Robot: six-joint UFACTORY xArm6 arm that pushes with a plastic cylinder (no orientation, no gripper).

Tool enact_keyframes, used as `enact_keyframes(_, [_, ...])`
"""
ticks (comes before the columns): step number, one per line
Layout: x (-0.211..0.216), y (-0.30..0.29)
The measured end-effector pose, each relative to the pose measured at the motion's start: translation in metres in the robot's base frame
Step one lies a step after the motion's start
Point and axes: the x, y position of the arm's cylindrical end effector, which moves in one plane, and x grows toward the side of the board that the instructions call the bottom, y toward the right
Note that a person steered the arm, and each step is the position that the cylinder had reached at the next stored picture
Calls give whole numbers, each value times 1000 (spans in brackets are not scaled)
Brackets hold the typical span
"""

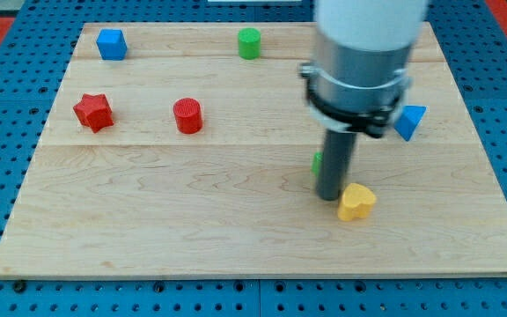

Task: Move the green star towards left

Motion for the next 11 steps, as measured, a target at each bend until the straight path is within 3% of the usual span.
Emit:
enact_keyframes(2, [-11, 55])
enact_keyframes(3, [-31, 33])
enact_keyframes(4, [-31, -62])
enact_keyframes(5, [-41, -104])
enact_keyframes(11, [-61, -109])
